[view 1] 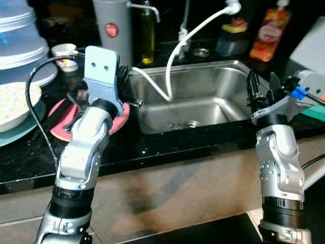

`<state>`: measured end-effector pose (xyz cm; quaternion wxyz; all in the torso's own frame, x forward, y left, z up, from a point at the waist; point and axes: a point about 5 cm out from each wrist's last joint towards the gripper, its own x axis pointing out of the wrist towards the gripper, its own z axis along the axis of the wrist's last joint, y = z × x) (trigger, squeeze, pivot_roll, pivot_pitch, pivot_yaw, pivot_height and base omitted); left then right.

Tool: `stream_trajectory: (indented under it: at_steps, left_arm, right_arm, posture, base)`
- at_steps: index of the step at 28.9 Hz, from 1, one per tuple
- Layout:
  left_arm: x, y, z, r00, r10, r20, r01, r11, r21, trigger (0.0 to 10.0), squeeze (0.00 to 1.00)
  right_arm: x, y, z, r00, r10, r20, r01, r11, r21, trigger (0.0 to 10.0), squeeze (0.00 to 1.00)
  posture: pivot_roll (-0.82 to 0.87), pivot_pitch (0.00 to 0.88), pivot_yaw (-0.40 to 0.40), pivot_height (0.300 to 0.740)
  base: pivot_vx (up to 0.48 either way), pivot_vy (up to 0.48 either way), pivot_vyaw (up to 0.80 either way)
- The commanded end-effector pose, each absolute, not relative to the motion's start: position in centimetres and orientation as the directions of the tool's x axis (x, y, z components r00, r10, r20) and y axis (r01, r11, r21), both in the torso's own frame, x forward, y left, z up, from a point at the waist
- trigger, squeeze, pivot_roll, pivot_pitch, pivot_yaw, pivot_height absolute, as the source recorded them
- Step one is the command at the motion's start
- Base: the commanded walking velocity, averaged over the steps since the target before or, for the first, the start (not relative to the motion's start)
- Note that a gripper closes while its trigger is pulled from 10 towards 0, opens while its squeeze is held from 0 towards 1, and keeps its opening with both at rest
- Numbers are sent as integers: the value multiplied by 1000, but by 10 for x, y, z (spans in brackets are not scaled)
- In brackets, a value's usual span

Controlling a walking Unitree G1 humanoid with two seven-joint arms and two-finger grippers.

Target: Kitchen organization

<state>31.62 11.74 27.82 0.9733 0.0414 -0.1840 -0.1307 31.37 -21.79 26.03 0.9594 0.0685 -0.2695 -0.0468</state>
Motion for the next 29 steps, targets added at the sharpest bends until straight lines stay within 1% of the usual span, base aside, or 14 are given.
stream_trajectory:
  at_steps: [1, 11, 14, 25, 29]
  left_arm:
    - [318, 119, 278, 902, -259, 345, 225, 965, 137, 10000, 0]
    - [319, 118, 278, 903, -263, 341, 226, 963, 144, 10000, 0]
    - [321, 117, 278, 904, -261, 338, 224, 964, 146, 10000, 0]
    - [325, 116, 274, 915, -256, 311, 220, 964, 148, 10000, 0]
    - [326, 116, 273, 919, -251, 303, 215, 966, 147, 10000, 0]
  right_arm:
    - [315, -214, 256, 860, -118, 497, 42, 986, 161, 10000, 0]
    - [315, -216, 256, 858, -135, 496, 57, 984, 169, 10000, 0]
    - [315, -217, 255, 860, -142, 489, 64, 983, 173, 10000, 0]
    - [315, -220, 253, 863, -167, 476, 83, 978, 193, 10000, 0]
    - [315, -221, 252, 867, -172, 468, 82, 975, 207, 10000, 0]
  posture:
    - [67, 15, 5, 740]
    - [66, 16, 12, 740]
    - [66, 17, 13, 740]
    - [61, 20, 17, 740]
    - [60, 21, 17, 740]
  base:
    - [0, 0, 800]
    - [0, 0, 800]
    - [0, 0, 467]
    - [0, 0, 0]
    - [0, 0, -773]
